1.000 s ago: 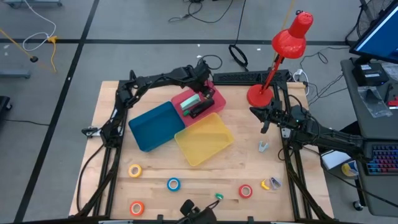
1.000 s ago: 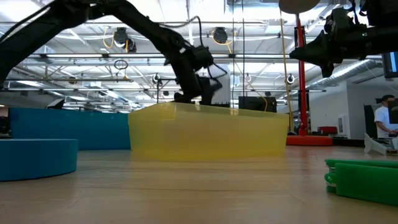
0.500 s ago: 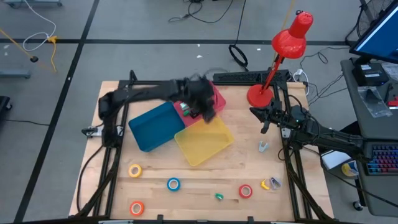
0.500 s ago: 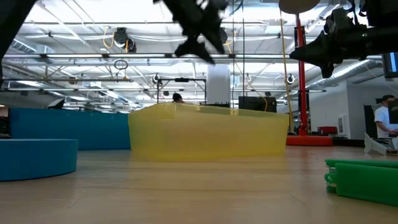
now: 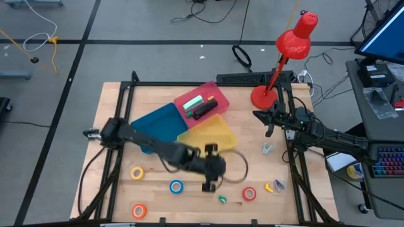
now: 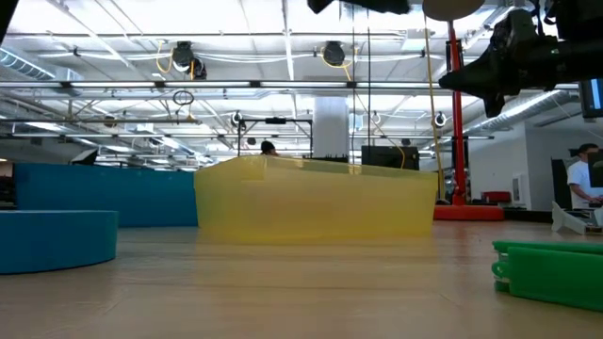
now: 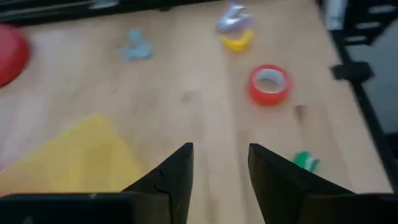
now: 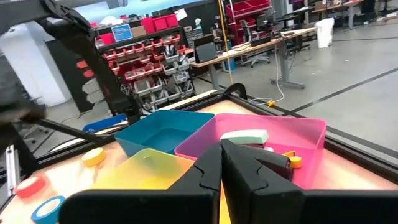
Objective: Pick and place Stapler, Stapler remover, tape
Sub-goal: Put the green stapler into the red bin
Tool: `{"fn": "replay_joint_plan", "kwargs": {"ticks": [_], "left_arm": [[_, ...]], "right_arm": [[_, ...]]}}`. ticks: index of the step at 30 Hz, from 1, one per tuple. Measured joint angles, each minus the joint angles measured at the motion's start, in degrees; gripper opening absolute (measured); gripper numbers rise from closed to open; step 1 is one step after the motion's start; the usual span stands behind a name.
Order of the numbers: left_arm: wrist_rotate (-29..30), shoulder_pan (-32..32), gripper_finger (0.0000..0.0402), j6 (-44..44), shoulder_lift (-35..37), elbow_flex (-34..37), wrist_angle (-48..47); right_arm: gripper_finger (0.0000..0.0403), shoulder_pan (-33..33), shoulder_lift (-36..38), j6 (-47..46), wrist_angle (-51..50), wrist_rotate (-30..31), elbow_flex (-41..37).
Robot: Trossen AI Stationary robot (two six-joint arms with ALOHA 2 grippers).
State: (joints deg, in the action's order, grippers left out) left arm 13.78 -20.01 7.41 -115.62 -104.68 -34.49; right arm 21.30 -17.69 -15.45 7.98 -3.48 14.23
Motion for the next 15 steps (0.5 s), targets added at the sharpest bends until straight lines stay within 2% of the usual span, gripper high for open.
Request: {"fn": "replay_joint_plan", "kwargs": {"ticks": [3,10,15], "left_arm": [[-1.2,-1.7,0.0143,0.9,-3.3,0.0,2.7],[-9.6,-3.1,0.0141,2.2,-10.9,0.0,11.5],[-10.9,-4.0,0.0153,2.2,-14.4,0.0,13.7]], "right_arm": [[0.0000,0.0,0.0,-0.3,0.0,-1.4,0.0],[0.0000,0.0,0.0,-0.4,-0.1,-2.8,0.0],[0.0000,0.0,0.0,-0.7,-0.1,-2.8,0.0]]}}
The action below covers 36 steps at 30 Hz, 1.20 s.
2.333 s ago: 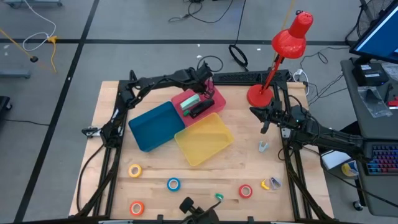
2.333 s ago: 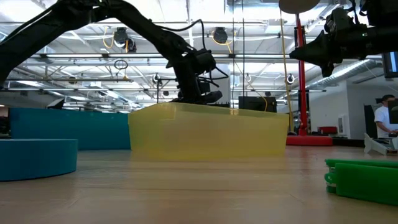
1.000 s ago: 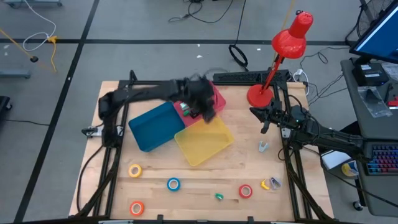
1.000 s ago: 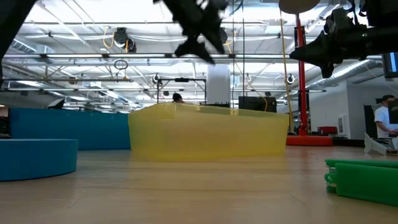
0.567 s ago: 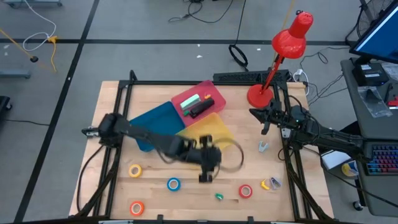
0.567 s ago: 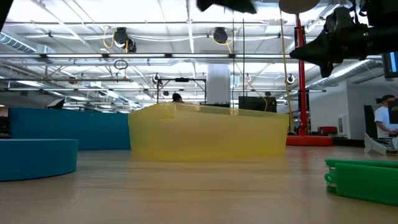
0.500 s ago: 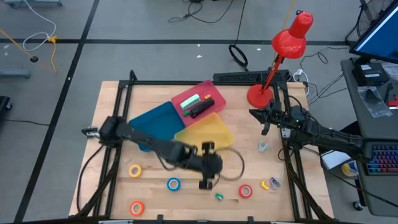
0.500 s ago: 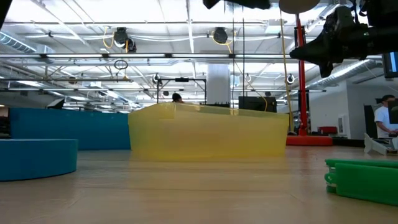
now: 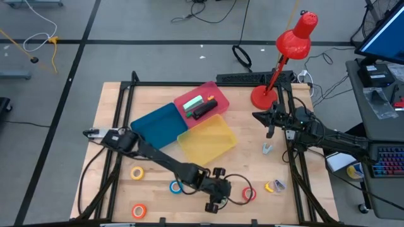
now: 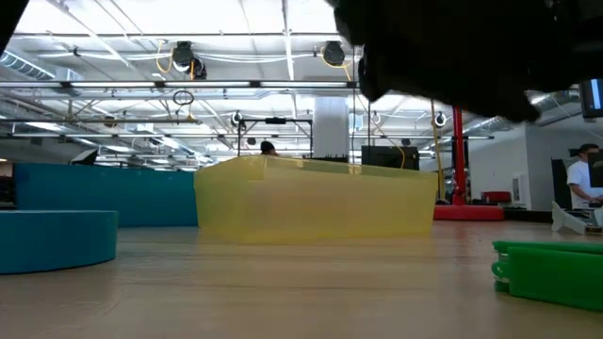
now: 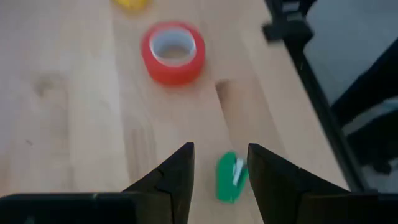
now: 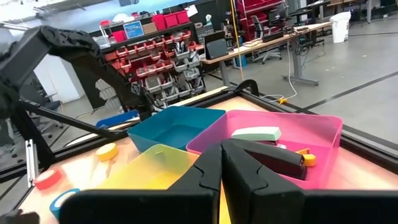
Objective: Pick and place Stapler, Stapler remover, tape
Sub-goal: Put the green stapler into the red bin
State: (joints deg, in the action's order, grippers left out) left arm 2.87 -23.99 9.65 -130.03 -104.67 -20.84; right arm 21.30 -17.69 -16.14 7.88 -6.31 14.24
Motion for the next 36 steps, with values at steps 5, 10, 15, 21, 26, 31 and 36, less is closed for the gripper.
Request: {"fn": "replay_joint_plan", "kwargs": {"ticks": [5,10,15,21,26,31,36], "left_arm": [[-0.3,-0.2,0.0169,1.2,-1.9,0.0,0.6],[-0.4,-0.6,0.0189,1.2,-2.0,0.0,1.0],[-0.4,-1.3,0.0207,0.5,-2.0,0.0,-0.2],[-1.3,-2.0,0.0218,-0.4,-4.5,0.1,0.3],[-1.2,-2.0,0.0219,-0.5,-5.3,0.0,0.9],[-0.1,-1.8,0.0219,-0.5,-6.2,0.1,0.3],[-0.2,-1.6,0.0218,-1.2,-7.0,0.0,0.6]], "right_arm": [[0.0000,0.0,0.0,-1.0,-0.1,0.0,0.0],[0.0000,0.0,0.0,-1.1,-0.9,0.0,0.0],[0.0000,0.0,0.0,-1.0,-1.0,0.0,0.0],[0.0000,0.0,0.0,-1.0,-1.6,0.0,0.0],[0.0000,0.0,0.0,-1.0,-2.8,0.2,0.0],[0.0000,0.0,0.0,-1.0,-3.0,0.2,0.0],[0.0000,0.0,0.0,-1.0,-3.0,0.2,0.0]]}}
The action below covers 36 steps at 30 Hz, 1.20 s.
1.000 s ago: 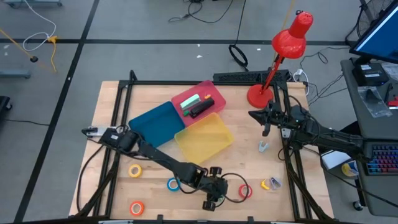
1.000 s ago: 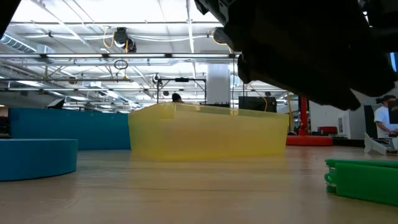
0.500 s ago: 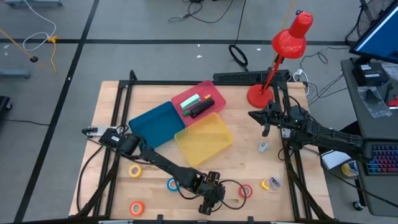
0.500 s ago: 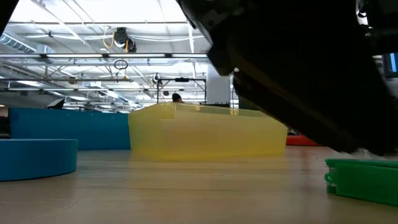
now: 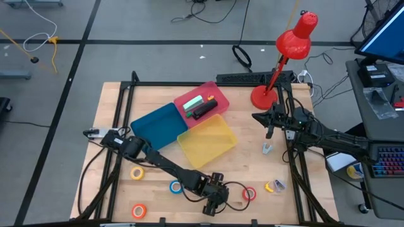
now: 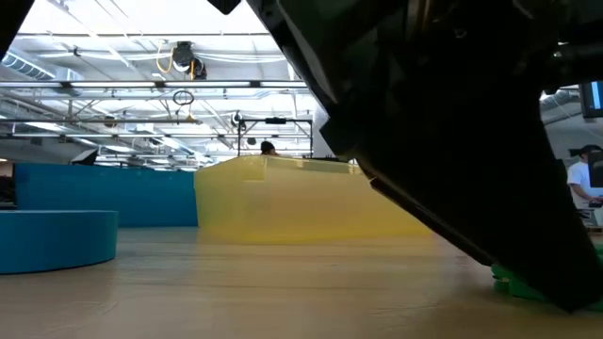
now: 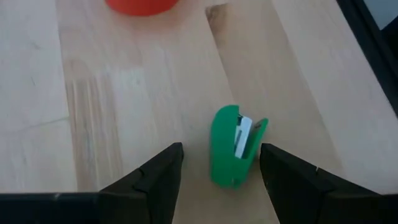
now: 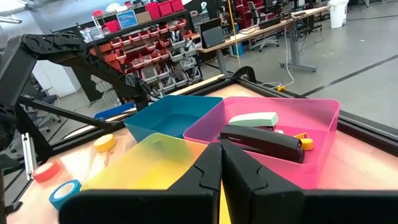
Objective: Pick and place Stapler, Stapler remover, tape
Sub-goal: Put the green stapler into the red bin
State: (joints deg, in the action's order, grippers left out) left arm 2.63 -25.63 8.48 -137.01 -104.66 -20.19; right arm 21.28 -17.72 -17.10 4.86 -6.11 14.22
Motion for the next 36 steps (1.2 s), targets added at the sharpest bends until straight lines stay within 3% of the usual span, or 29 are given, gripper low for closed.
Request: {"fn": "replay_joint_plan", "kwargs": {"ticks": [11,15,23,28,31,36], "left_arm": [[0.0,0.1,0.0211,-1.3,-0.5,0.0,1.4],[0.0,0.1,0.0173,-1.3,-0.6,0.0,1.4],[-2.0,1.3,0.0055,1.8,-0.5,0.0,1.4],[-2.9,3.9,0.0052,6.5,2.5,0.2,-1.9],[1.0,6.3,0.0052,7.1,7.4,0.2,-6.2],[15.3,11.7,0.0070,2.5,16.1,0.1,-13.9]], "right_arm": [[0.0000,0.0,0.0,0.0,-0.5,0.0,0.0],[0.0000,0.0,0.0,0.0,-0.4,0.0,0.0],[0.0000,0.0,0.0,0.0,-0.4,0.0,0.0],[0.0000,0.0,0.0,0.0,-0.4,0.0,0.0],[0.0000,0.0,0.0,0.0,-0.4,0.0,0.0],[0.0000,0.0,0.0,0.0,-0.4,0.1,0.0]]}}
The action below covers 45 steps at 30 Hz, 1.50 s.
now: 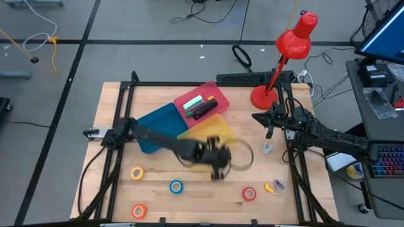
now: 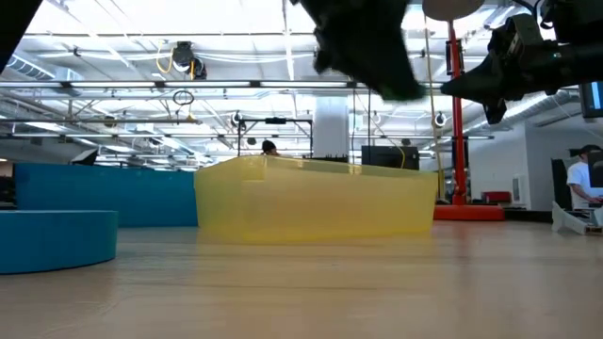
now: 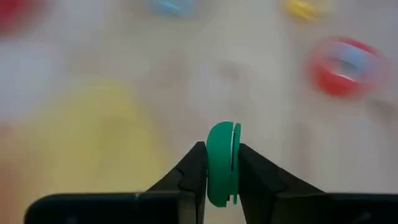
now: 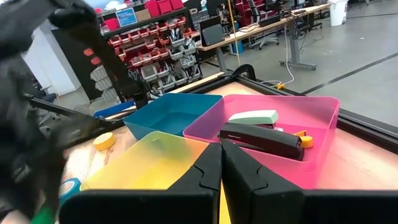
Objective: Pick and place Stapler, Stapler remover, tape
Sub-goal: Put the green stapler into the red bin
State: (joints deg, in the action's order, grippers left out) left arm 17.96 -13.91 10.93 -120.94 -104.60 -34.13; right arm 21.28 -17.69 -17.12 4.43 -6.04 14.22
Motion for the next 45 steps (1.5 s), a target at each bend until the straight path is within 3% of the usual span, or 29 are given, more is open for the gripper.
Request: {"fn": "replay_joint_plan", "kwargs": {"ticks": [4,8,13,19,22,29,35,45], "left_arm": [[10.0,7.2,0.0059,-7.6,5.9,-0.1,-0.1],[10.1,17.2,0.0054,-8.8,7.5,-0.1,0.4],[0.4,29.7,0.0068,-6.7,6.4,-0.1,2.4],[-8.6,38.8,0.0057,-4.3,1.5,0.0,1.8],[-11.5,41.1,0.0054,-1.7,-0.7,0.0,1.8],[-11.6,41.9,0.0071,3.3,-5.1,0.0,-0.9],[-8.8,41.6,0.0053,4.4,-6.4,0.0,-2.2],[-7.7,41.5,0.0068,7.2,-8.4,0.0,-3.7]], "right_arm": [[0.0000,0.0,0.0,0.0,0.1,0.2,0.0],[0.0000,0.1,0.0,0.0,0.0,0.2,0.0],[0.0000,0.1,0.0,-0.1,0.0,0.3,0.0],[0.0000,0.1,0.0,-0.2,0.0,0.4,0.0],[0.0000,0.1,0.0,-0.2,0.0,1.8,0.0],[0.0000,0.1,0.0,-0.2,0.0,7.7,0.0],[0.0000,0.1,0.0,-0.2,0.0,8.9,0.0],[0.0000,0.1,0.0,-0.4,0.0,9.1,0.0]]}}
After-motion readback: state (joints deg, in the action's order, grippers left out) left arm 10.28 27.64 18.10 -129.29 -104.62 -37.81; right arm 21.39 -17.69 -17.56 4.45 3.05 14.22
